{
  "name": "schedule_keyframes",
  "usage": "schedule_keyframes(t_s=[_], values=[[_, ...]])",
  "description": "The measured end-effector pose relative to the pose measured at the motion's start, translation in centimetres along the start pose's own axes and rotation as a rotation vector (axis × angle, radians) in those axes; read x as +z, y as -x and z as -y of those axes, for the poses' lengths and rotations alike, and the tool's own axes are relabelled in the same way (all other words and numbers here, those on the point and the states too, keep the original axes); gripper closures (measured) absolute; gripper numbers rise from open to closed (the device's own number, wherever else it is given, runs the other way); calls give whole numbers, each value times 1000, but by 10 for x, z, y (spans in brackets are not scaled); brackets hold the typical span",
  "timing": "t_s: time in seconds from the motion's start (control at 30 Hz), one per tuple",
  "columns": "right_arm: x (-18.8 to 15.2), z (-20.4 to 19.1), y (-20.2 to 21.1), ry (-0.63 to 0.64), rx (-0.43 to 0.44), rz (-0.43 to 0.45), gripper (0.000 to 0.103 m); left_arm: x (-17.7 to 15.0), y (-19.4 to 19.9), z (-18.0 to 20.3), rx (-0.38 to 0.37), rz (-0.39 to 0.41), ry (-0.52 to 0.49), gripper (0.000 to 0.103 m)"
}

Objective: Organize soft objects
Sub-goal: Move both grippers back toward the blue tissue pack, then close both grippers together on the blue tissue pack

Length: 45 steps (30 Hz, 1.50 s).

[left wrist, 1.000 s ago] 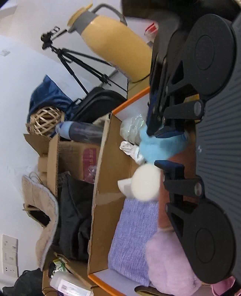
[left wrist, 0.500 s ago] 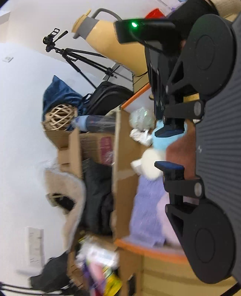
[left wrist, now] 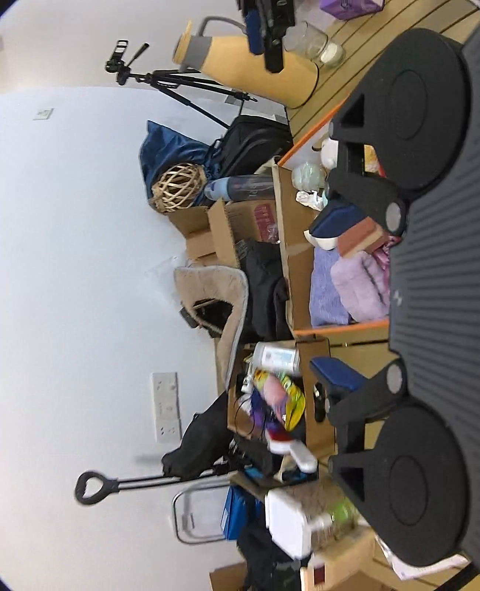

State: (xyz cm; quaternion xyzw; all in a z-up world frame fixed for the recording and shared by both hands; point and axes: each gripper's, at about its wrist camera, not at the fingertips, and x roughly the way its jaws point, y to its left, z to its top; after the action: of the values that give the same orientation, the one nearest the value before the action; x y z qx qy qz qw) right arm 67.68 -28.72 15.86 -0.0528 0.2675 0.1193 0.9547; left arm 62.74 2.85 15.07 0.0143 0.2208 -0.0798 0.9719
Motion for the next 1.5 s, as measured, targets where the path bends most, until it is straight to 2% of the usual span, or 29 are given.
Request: schedule_keyframes(t_s=[0.1, 0.2, 0.3, 0.47, 0.57, 0.6, 0.67, 0.77, 0.83, 0.9, 0.97, 1.13, 1.27, 1.37, 1.4, 1.5], values=[[-9, -9, 35, 4, -11, 25, 45, -9, 35, 1, -8, 26, 13, 25], [-37, -20, 79, -23, 2, 89, 42, -46, 71, 5, -43, 46, 20, 23], [-88, -31, 124, -88, 72, 159, 36, -99, 115, 16, -32, 85, 6, 21], [-186, -62, 193, -155, 154, 223, 31, -192, 210, 32, -18, 165, 68, 8], [-238, -84, 230, -133, 147, 219, 25, -243, 266, 51, 86, 230, 10, 0], [-255, -90, 241, -138, 153, 207, 24, -256, 280, 55, 92, 236, -10, 0], [-280, -96, 259, -170, 177, 186, 24, -269, 295, 59, 53, 212, -35, 0], [-289, -101, 270, -175, 194, 149, 23, -267, 306, 63, 59, 224, -61, 0], [-284, -105, 279, -118, 148, 194, 21, -264, 309, 63, 71, 253, -46, 0], [-282, -103, 282, -126, 118, 235, 17, -262, 303, 62, 105, 265, -35, 0], [-286, -98, 277, -162, 111, 229, 17, -263, 291, 61, 122, 240, -26, 0], [-298, -87, 250, -205, 61, 186, 19, -268, 254, 57, 108, 146, 23, 0], [-301, -76, 211, -249, 52, 140, 21, -258, 208, 62, 66, 77, 34, 0], [-292, -68, 177, -255, 59, 110, 29, -241, 167, 68, -25, 39, 22, 0], [-287, -65, 163, -247, 76, 104, 33, -234, 150, 71, -40, 25, 19, 4], [-267, -54, 118, -231, 86, 65, 45, -213, 98, 79, -81, -12, 35, 26]])
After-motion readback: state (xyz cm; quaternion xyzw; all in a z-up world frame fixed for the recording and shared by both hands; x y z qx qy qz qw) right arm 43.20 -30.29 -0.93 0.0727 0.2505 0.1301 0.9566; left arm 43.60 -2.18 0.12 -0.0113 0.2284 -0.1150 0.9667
